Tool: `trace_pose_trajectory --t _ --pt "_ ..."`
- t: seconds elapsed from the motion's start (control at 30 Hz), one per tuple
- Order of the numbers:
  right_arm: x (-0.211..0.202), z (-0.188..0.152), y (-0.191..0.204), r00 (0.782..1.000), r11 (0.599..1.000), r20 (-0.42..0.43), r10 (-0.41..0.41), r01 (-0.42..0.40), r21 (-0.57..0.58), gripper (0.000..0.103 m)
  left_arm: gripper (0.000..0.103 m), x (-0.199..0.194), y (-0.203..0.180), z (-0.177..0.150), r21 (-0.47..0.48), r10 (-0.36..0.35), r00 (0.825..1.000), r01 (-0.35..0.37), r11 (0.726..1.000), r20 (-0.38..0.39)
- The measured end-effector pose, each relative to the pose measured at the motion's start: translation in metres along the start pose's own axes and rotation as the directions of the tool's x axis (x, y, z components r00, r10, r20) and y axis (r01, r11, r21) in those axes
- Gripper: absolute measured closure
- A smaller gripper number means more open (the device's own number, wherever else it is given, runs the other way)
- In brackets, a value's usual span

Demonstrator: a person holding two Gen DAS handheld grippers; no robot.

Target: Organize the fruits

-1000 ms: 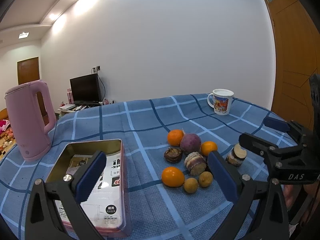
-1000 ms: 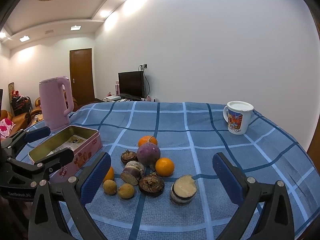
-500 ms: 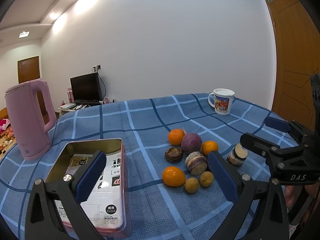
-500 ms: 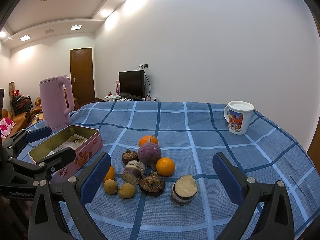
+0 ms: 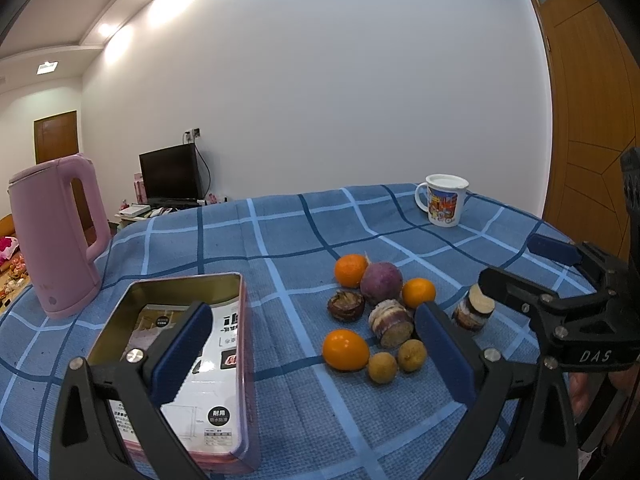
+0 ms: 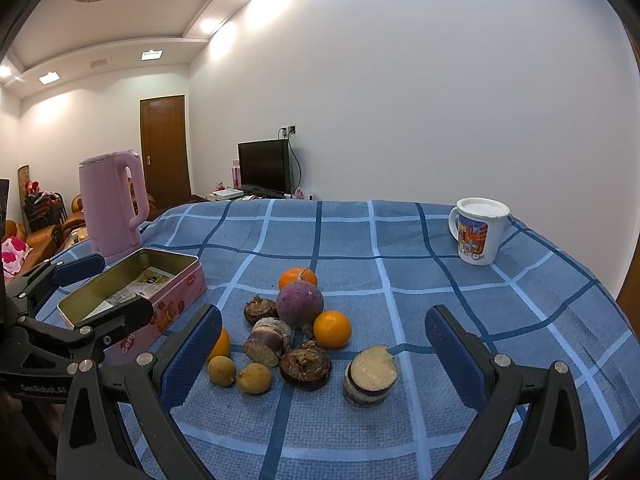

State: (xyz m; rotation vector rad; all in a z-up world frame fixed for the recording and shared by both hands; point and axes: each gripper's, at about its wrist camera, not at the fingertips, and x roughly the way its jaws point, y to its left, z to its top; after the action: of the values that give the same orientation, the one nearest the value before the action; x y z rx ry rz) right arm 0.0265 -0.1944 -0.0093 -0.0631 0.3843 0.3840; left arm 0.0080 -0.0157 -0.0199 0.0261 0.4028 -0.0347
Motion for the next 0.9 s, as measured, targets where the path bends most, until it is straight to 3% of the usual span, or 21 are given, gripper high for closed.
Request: trace_pose_trajectory --t 0.6,0.9 --pt "0.002 -0.002 -0.001 1.000 1.000 -0.008 0.000 0.000 0.004 0.001 0.000 0.004 -0.003 -0.003 0.004 -0.010 1.000 0.010 1.000 -0.021" --pt "0.008 -0.007 -0.009 0.999 1.000 -0.034 -0.011 0.012 0.019 0.001 0.000 0.021 -0.006 -0.008 0.004 -0.040 0.996 0.040 0.999 -0.084"
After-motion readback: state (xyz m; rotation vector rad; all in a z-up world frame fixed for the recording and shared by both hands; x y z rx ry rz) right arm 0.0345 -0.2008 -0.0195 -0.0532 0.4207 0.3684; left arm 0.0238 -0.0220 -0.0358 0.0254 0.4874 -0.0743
